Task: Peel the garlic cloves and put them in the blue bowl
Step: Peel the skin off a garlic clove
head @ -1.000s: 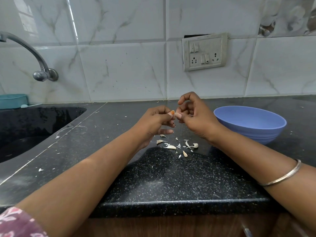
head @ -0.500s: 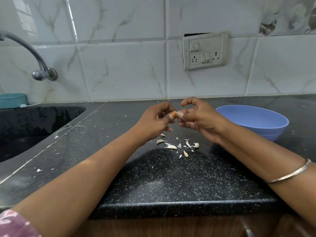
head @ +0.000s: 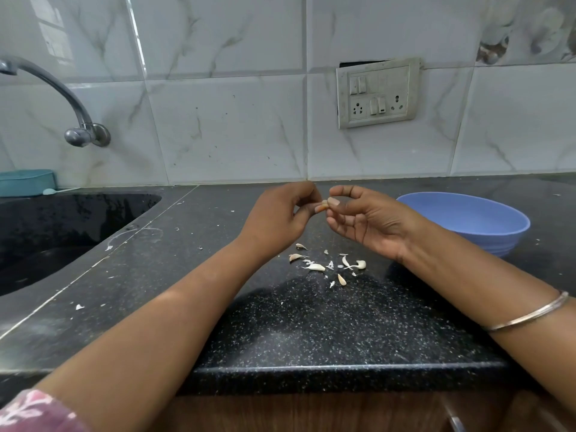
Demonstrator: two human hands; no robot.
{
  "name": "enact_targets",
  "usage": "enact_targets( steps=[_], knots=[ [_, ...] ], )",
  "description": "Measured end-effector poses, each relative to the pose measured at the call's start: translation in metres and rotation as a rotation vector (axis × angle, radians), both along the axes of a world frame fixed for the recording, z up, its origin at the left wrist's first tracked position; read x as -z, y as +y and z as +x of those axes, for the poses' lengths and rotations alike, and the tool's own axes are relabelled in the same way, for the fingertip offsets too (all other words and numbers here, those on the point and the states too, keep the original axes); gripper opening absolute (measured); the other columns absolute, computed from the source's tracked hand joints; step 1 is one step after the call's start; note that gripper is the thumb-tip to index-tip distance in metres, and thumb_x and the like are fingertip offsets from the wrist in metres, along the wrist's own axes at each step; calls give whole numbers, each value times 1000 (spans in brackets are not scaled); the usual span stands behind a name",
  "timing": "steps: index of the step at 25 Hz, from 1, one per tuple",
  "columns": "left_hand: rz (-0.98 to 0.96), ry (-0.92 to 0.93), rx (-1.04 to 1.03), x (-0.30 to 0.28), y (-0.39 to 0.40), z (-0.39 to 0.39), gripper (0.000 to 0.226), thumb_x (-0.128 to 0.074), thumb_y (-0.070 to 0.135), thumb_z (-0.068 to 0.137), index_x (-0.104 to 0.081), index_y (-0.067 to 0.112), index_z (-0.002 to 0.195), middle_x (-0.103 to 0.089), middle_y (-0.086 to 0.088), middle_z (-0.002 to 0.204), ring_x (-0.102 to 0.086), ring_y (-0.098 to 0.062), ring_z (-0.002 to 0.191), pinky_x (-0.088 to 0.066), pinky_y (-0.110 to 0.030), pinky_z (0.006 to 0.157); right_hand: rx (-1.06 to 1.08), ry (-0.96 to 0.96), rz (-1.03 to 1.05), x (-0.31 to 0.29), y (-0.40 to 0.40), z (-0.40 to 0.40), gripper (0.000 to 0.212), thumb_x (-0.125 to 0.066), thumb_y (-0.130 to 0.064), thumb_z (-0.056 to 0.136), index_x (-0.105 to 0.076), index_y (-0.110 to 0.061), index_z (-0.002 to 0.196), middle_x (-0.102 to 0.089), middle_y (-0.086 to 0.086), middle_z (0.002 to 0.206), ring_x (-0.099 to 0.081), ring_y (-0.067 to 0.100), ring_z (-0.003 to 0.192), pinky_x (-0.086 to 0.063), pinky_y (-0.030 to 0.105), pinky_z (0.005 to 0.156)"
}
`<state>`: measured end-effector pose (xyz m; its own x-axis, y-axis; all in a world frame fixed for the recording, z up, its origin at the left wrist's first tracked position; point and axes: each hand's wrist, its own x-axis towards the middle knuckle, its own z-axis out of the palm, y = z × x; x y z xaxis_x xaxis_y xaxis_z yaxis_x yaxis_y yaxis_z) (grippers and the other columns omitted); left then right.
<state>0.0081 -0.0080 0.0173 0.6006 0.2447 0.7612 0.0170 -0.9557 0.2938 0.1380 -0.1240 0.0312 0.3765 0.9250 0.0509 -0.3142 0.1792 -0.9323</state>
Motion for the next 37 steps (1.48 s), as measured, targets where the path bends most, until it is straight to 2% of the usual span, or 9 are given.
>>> enact_targets(
  steps=[5, 9, 15, 20, 26, 31, 37],
  knots=[
    [27, -7, -72, 0, 0, 1, 13, -62, 29, 88, -68, 18, 89, -70, 6, 82, -65, -13, 78, -55, -38, 70, 30, -81, 60, 2, 0, 1, 19, -65, -2, 83, -58, -13, 95, -67, 4, 82, -64, 11, 71, -56, 24, 73],
    [31, 29, -100, -2, -1, -2, 14, -66, 31, 86, -69, 18, 86, -71, 8, 80, -65, -11, 75, -55, -37, 70, 63, -131, 65, 4, 0, 1, 25, -64, 6, 81, -58, -11, 98, -67, 7, 91, -66, 13, 78, -58, 24, 73],
    [22, 142, -138, 0, -2, 0, 14, -64, 33, 87, -70, 20, 88, -73, 3, 80, -66, -16, 77, -52, -38, 70, 102, -295, 65, 7, 0, 2, 28, -66, 7, 80, -58, -11, 101, -67, 5, 90, -66, 15, 84, -57, 29, 78],
    [-6, 175, -125, 1, -1, 1, 16, -60, 31, 89, -72, 22, 95, -74, 3, 85, -67, -14, 80, -54, -35, 74, 125, -361, 81, 8, 0, 6, 27, -67, 5, 80, -59, -11, 100, -69, 4, 89, -66, 15, 85, -57, 29, 80],
    [-30, 178, -154, 1, -4, 1, 12, -62, 29, 85, -70, 22, 88, -71, 8, 79, -65, -7, 74, -54, -33, 73, 131, -414, 74, 10, 1, 6, 23, -68, 0, 81, -62, -12, 100, -71, 5, 94, -68, 13, 87, -58, 26, 75],
    [-16, 203, -130, 2, -6, 1, 12, -61, 29, 87, -69, 22, 90, -71, 8, 81, -65, -7, 75, -54, -30, 73, 148, -481, 82, 12, 3, 5, 25, -66, 6, 82, -61, -12, 97, -66, 4, 87, -64, 9, 79, -57, 21, 76],
    [-59, 172, -92, 2, -1, 3, 14, -60, 32, 90, -69, 22, 91, -71, 7, 80, -63, -8, 75, -51, -27, 71, 167, -487, 70, 11, 2, 6, 26, -67, 4, 82, -60, -13, 101, -64, 5, 85, -63, 13, 81, -56, 23, 79]
  ],
)
